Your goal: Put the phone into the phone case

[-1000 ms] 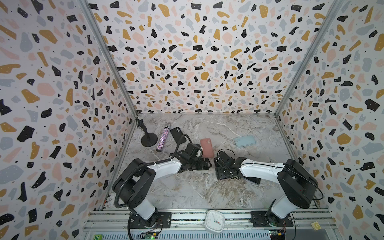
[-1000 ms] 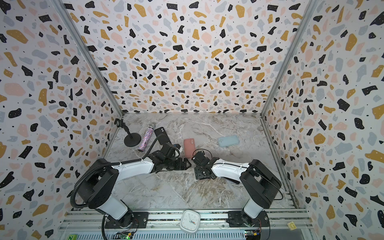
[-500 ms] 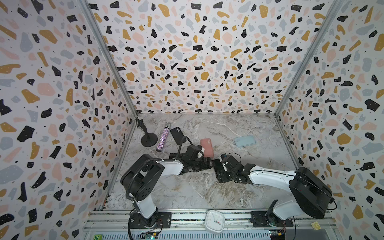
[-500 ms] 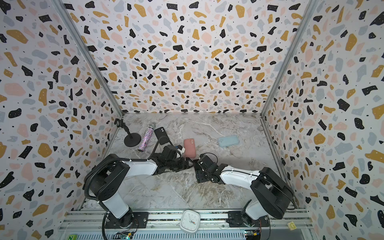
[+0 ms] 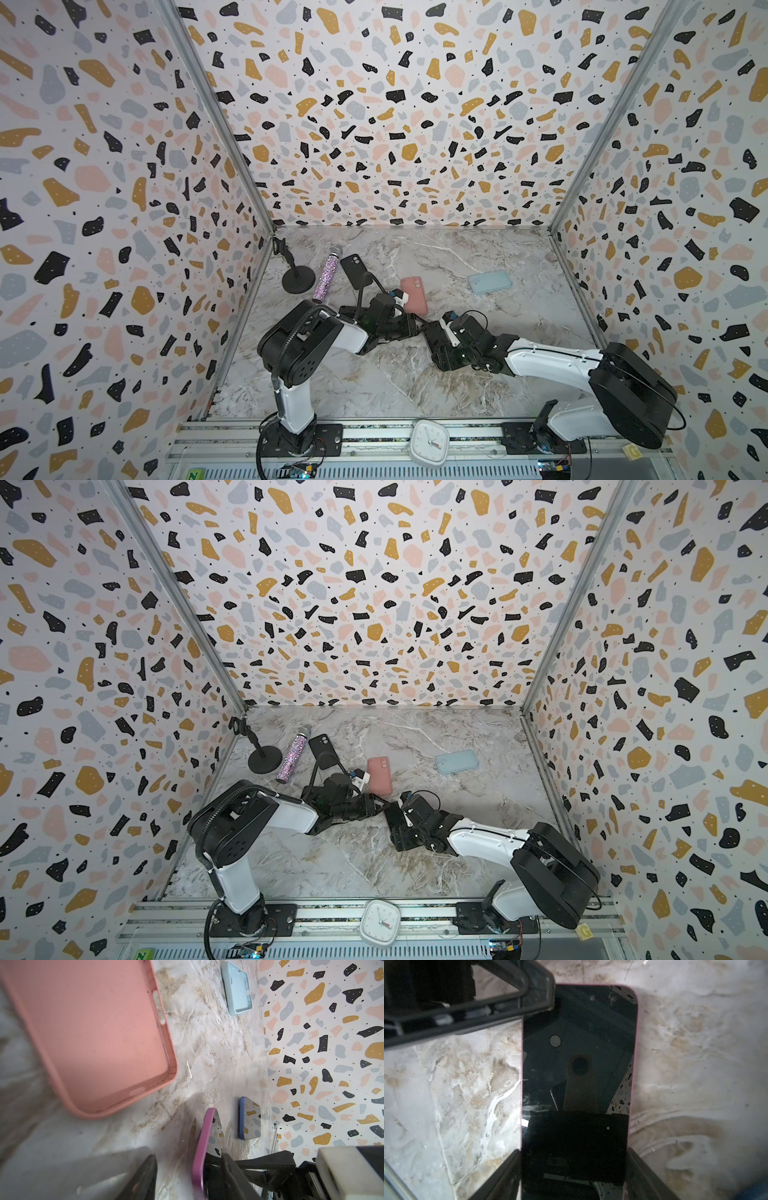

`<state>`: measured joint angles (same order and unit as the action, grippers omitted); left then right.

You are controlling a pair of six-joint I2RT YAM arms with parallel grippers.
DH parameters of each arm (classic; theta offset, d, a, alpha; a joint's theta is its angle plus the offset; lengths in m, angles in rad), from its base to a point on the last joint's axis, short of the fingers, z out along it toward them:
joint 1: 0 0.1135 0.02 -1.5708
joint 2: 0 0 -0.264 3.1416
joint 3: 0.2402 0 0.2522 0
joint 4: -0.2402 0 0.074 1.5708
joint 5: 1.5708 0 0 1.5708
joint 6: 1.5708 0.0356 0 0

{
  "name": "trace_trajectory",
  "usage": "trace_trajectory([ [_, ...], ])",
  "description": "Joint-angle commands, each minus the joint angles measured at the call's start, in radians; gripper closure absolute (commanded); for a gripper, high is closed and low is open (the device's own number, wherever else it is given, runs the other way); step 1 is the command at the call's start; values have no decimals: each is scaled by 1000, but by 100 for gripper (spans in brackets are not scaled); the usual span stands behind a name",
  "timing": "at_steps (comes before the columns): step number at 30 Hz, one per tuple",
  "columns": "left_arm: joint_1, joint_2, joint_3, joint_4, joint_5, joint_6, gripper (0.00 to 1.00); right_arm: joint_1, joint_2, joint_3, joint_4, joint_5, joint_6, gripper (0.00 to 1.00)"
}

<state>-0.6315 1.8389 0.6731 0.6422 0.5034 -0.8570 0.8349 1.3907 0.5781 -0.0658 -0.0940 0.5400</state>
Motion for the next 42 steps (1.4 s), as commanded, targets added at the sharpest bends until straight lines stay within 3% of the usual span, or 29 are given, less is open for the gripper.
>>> trace_trajectory([
  [1,4,6,-16,105,17,-13,56,2,2,-32,-56,-39,4,55],
  [15,4,37,-46,228,47,-61,71,3,16,-29,-46,-40,2,56],
  [24,-2,58,-60,243,48,-59,74,2,8,-31,-44,-36,5,56],
  [33,-4,66,-69,286,60,-88,90,2,8,-24,-46,-39,-6,56],
  [36,-4,56,-78,299,66,-101,94,1,-4,-23,-47,-39,-9,51],
  [42,-4,18,-90,296,68,-119,100,3,-22,36,-132,15,-24,27],
])
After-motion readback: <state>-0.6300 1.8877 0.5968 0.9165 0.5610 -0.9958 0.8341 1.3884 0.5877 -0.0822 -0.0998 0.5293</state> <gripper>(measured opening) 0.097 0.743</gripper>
